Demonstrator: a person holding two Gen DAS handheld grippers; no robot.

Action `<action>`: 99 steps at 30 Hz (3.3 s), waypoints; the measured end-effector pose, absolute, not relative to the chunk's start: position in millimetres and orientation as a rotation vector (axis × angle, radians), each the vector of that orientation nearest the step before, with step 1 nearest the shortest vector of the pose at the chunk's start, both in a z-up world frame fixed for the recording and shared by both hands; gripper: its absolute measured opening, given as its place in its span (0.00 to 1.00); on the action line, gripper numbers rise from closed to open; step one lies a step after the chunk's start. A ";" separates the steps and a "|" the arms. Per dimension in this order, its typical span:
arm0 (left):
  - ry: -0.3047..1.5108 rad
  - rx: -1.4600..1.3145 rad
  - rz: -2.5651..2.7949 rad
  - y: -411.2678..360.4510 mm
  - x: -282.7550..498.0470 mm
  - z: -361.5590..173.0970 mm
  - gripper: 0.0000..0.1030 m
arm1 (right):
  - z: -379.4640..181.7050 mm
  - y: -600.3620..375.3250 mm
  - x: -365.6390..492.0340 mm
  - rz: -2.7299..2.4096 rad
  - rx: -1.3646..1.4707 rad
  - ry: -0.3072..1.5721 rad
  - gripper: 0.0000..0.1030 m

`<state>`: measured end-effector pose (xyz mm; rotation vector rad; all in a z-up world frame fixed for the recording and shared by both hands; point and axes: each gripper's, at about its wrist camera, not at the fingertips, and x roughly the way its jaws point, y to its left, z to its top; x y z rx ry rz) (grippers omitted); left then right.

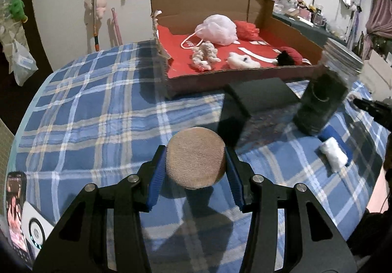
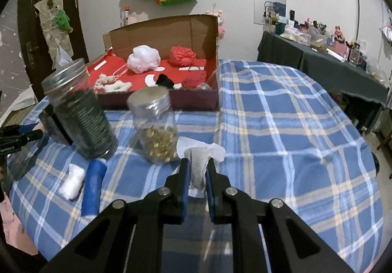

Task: Organize soft objects
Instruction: 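Lift the tan pad and white cloth and carry them toward the box, then lower the pad and cloth into the box and open both tools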

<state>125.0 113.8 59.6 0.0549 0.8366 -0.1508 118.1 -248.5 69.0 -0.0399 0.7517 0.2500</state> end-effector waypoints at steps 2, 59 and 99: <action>0.837 0.058 -0.156 116.7 131.0 61.2 0.43 | 72.7 -249.9 125.1 0.248 -0.053 0.750 0.13; 1.070 0.292 -0.410 2.9 360.5 84.0 0.43 | 101.1 -144.0 353.9 0.472 -0.295 1.030 0.14; 1.046 0.264 -0.325 8.3 376.5 88.6 0.67 | 83.9 -132.6 394.3 0.355 -0.386 1.106 0.74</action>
